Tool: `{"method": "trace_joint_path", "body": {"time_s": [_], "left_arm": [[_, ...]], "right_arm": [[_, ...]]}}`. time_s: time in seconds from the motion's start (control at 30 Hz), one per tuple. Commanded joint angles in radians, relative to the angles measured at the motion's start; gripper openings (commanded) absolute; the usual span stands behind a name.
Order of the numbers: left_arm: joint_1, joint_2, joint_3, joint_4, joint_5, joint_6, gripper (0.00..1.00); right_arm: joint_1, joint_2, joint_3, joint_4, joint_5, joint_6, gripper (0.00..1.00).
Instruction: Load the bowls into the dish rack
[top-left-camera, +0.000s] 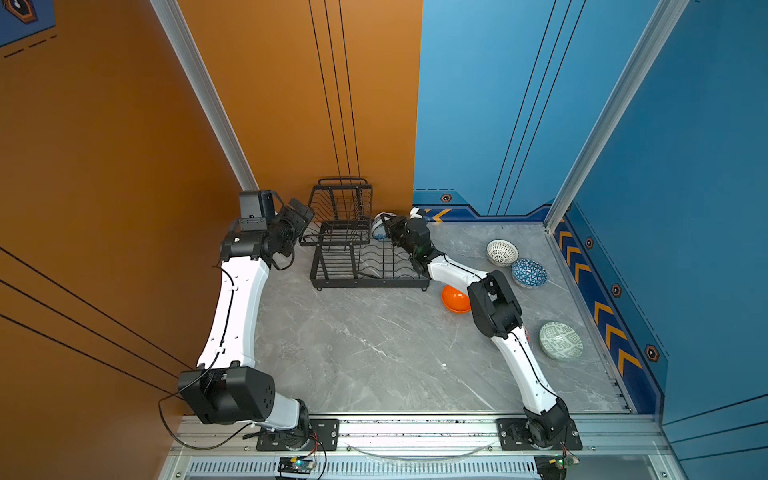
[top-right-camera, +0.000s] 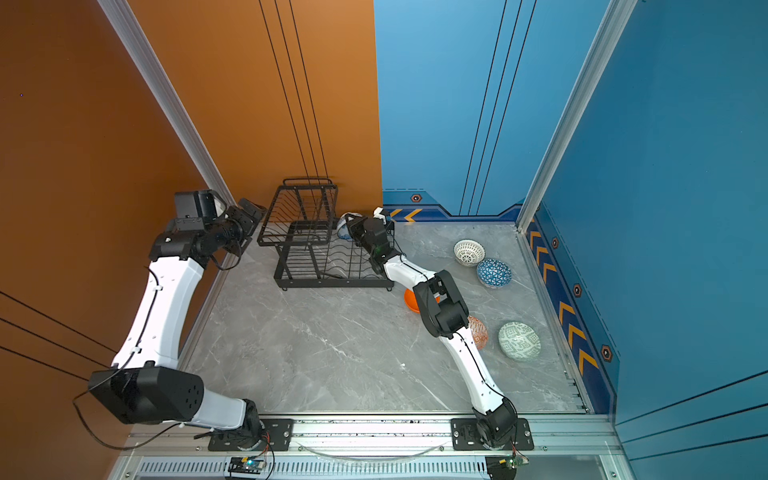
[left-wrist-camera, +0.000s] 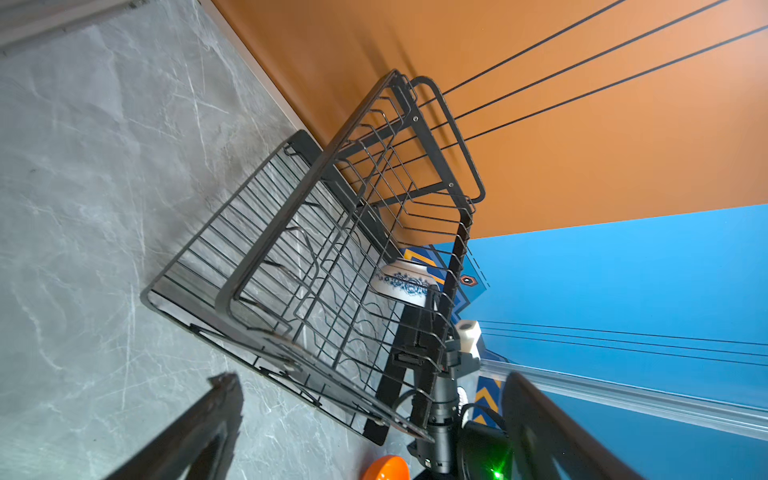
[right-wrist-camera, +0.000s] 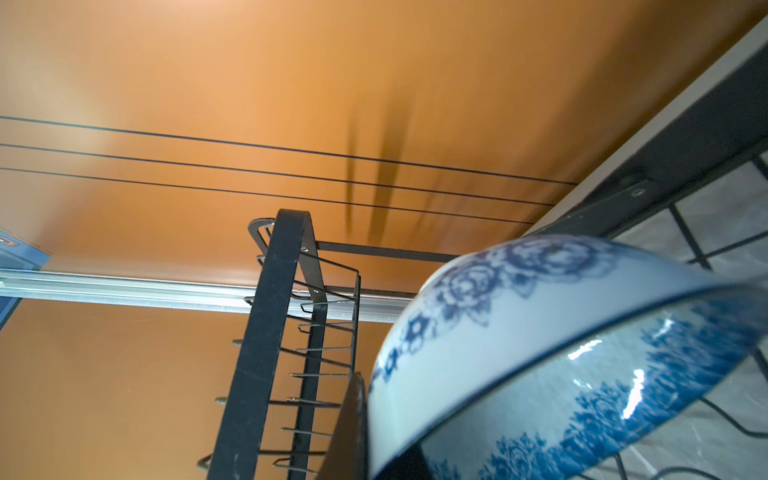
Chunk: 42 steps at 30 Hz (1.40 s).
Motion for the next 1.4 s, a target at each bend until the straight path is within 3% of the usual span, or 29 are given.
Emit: {"method": "trace_joint_path", "body": {"time_s": [0.0,0.5,0.83,1.37], "left_arm": [[0.029,-0.038,-0.054,0.08,0.114,-0.064,0.98],[0.045,-0.086,-0.119,0.086,0.197,-0.093,0.98],[0.044,-0.098,-0.136,0.087,0.212,-0.09,0.98],[0.048,-0.098,-0.148,0.087,0.226,-0.079,0.98]], "right_arm": [[0.011,0.034,0.087,0.007,0.058,-0.039,0.0],[0.049,0.21,0.345,-0.093,0.155,-0.041,0.0],[0.075,0.246,0.357,-0.069,0.255,-0.048,0.0],[0.084,0.359,0.518,-0.044,0.296,-0.098,0.0]]}}
